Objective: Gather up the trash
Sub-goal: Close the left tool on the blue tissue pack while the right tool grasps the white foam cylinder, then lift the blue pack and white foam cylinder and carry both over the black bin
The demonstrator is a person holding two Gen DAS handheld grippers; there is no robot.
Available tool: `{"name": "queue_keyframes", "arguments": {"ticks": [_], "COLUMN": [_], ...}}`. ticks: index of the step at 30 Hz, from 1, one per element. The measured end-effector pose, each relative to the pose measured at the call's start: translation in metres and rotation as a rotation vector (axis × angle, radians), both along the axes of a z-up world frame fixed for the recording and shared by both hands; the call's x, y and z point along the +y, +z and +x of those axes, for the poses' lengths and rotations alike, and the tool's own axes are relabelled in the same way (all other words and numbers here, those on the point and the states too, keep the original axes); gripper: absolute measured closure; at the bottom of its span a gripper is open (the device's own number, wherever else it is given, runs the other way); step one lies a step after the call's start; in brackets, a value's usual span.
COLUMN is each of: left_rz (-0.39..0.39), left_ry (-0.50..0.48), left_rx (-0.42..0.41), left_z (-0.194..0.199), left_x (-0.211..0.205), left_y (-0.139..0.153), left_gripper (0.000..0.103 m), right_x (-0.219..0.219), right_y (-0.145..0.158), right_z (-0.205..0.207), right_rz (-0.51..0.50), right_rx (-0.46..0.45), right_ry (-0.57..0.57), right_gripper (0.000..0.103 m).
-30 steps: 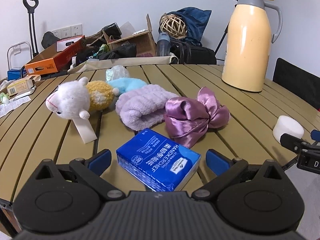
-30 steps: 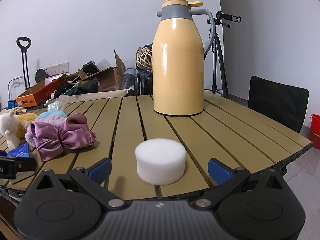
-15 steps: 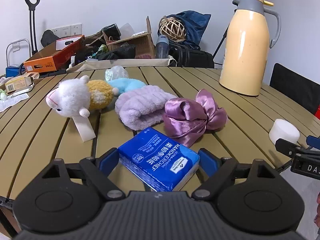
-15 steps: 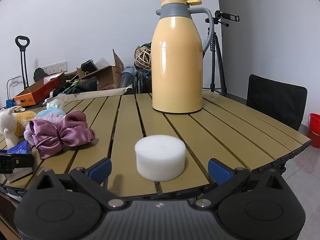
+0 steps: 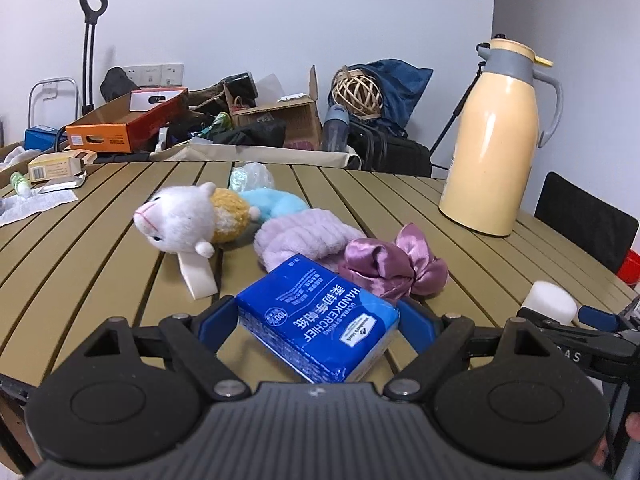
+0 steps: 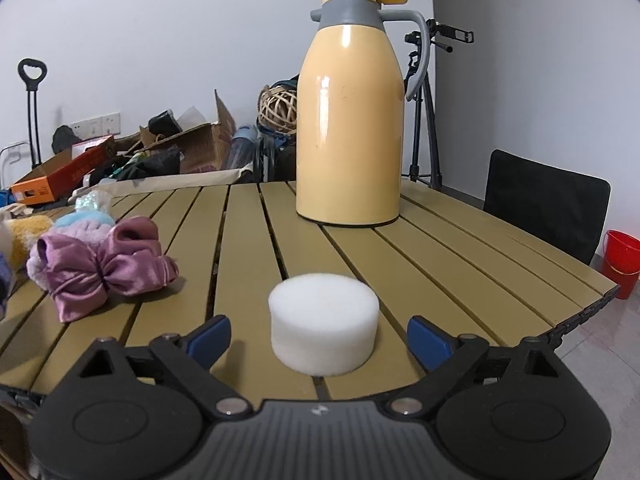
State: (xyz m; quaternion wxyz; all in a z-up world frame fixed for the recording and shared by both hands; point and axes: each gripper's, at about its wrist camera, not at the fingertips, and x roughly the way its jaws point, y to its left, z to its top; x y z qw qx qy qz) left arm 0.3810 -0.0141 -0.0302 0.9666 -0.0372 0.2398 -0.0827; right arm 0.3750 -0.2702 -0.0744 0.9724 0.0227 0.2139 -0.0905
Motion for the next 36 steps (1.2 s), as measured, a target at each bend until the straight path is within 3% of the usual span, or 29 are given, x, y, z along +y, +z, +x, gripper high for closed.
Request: {"name": "queue_keyframes", "arguments": {"ticks": [4, 9, 14, 26, 36], "left_rz": [-0.011, -0.023, -0.03, -0.035, -0.028], "left_ry": [0.007, 0.014, 0.022, 0.026, 0.031], "left_rx": [-0.005, -0.008, -0.007, -0.019, -0.034], "left_z": [-0.002, -0.005, -0.006, -0.011, -0.028], "left_x": [0.006, 0.012, 0.018, 0.021, 0.021], "left_y": [0.002, 0.004, 0.005, 0.007, 0.008], "left_gripper": [0.016, 0.016, 0.016, 0.016, 0.016], "right_x": [0.003, 0.001, 0.001, -0.003, 0.015], "right_y": [0.0, -0.002, -0.003, 0.004, 0.018], "right_z": [0.004, 0.009, 0.013, -0.001, -0.038], "right_rz": [-0.004, 0.012, 0.016, 0.048, 0.033], "right_rx": [-0.009, 0.003, 0.017, -0.036, -0.105], "right_ry": [-0.029, -0.065, -0.069, -0.073, 0.04], "right_gripper": [0.016, 0.034, 0.045, 0.046, 0.046]}}
